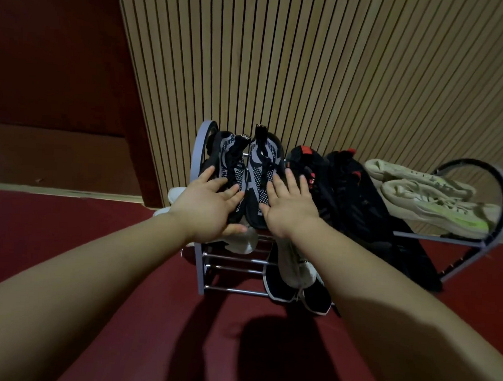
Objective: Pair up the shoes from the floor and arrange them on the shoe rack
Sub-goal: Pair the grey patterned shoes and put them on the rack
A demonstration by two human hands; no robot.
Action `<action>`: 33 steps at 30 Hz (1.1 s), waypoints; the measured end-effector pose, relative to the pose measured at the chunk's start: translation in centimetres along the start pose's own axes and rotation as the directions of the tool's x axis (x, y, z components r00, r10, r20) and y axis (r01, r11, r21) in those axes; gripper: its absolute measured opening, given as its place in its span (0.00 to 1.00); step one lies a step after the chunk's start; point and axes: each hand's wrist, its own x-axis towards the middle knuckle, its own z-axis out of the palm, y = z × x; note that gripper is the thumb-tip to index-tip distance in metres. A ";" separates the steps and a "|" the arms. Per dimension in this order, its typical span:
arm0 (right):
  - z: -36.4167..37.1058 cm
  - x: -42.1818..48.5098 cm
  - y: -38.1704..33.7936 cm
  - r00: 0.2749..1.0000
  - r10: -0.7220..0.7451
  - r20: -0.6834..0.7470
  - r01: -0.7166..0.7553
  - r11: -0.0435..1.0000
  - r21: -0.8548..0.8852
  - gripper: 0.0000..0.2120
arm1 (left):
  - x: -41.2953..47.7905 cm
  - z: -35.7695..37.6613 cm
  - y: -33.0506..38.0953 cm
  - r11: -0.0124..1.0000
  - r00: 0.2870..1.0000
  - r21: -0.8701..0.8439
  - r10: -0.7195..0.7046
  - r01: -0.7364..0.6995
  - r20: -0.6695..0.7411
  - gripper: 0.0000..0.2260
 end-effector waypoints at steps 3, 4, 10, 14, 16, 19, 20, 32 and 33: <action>-1.2 0.1 -0.4 1.000 -0.002 0.012 0.004 0.991 -0.137 0.28 | 0.2 -1.4 0.1 0.999 0.989 0.032 0.009 -0.014 0.147 0.38; -1.6 0.1 -0.3 1.000 -0.022 0.010 0.024 0.989 -0.149 0.28 | 0.2 -2.0 0.1 0.999 0.982 0.036 0.009 -0.016 0.189 0.39; -1.9 0.2 0.1 0.994 -0.109 0.024 0.109 0.993 -0.035 0.26 | 0.4 -3.1 0.8 0.997 0.960 0.057 -0.071 0.058 0.272 0.42; -2.1 0.5 0.0 0.994 -0.100 0.048 0.103 0.993 -0.064 0.26 | 1.2 -3.4 0.7 0.993 0.940 0.117 -0.042 0.002 0.339 0.42; -2.2 0.6 -0.1 0.994 -0.091 0.060 0.095 0.993 -0.072 0.25 | 1.4 -3.1 0.4 0.994 0.941 0.112 -0.026 -0.013 0.337 0.43; -2.3 0.8 -0.3 0.994 -0.074 0.086 0.081 0.993 -0.086 0.26 | 1.1 -2.5 0.3 0.991 0.942 0.128 -0.019 -0.025 0.335 0.46; -2.3 0.8 -0.4 0.993 -0.068 0.092 0.076 0.993 -0.088 0.26 | 1.0 -2.5 0.4 0.991 0.940 0.132 -0.018 -0.029 0.342 0.46; -6.4 -3.3 3.1 0.994 0.082 0.078 -0.091 0.987 0.132 0.35 | 0.4 -9.4 -1.7 0.999 0.982 0.045 0.003 -0.011 0.186 0.44; -6.5 -3.8 3.9 0.992 0.112 0.057 -0.120 0.982 0.146 0.36 | 0.4 -10.0 -1.8 1.000 0.988 0.009 -0.005 0.004 0.153 0.44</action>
